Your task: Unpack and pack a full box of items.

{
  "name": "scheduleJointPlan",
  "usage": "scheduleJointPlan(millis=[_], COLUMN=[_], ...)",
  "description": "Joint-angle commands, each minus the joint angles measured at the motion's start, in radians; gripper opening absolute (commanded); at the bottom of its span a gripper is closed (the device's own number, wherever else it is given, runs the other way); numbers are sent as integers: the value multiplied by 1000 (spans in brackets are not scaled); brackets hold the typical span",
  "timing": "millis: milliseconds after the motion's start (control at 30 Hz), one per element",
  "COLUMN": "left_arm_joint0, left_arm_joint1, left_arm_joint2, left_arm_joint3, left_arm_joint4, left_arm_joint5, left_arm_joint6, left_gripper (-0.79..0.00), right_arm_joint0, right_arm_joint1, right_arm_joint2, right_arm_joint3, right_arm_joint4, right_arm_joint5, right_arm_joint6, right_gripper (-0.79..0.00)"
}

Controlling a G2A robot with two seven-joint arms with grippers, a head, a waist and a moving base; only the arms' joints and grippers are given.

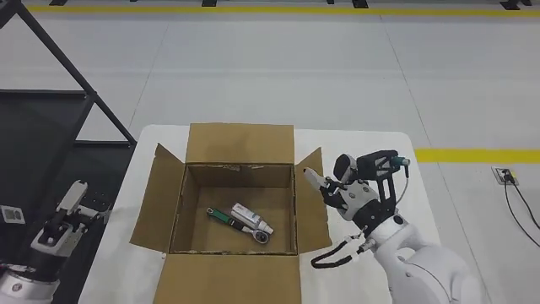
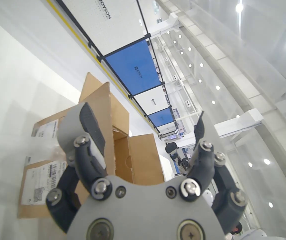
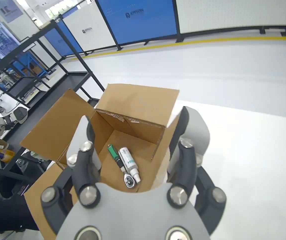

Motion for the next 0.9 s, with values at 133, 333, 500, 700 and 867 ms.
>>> scheduleJointPlan(millis=[133,333,500,700,867], left_arm_joint0=[-30,-31,-30,-26,-33], left_arm_joint1=[18,29,34,39,40], left_arm_joint2=[15,54,93,150,246], left_arm_joint3=[34,14,-3,-32,-53], left_arm_joint4=[0,67,106,159,250], left_arm_joint5=[50,47,53,56,72], left_arm_joint6=[-190,-264,-282,-285,-245], left_gripper=[-785,-785,-785,-785,-785], right_arm_joint0=[21,38,53,79,123], right_arm_joint1=[18,36,47,58,64], right_arm_joint2=[102,141,113,52,-18], right_arm_joint3=[46,97,127,158,206], right_arm_joint4=[112,166,178,222,248], right_arm_joint5=[12,-35,-66,-134,-171], right_arm_joint6=[201,291,311,316,322], right_gripper=[-785,-785,-785,-785,-785])
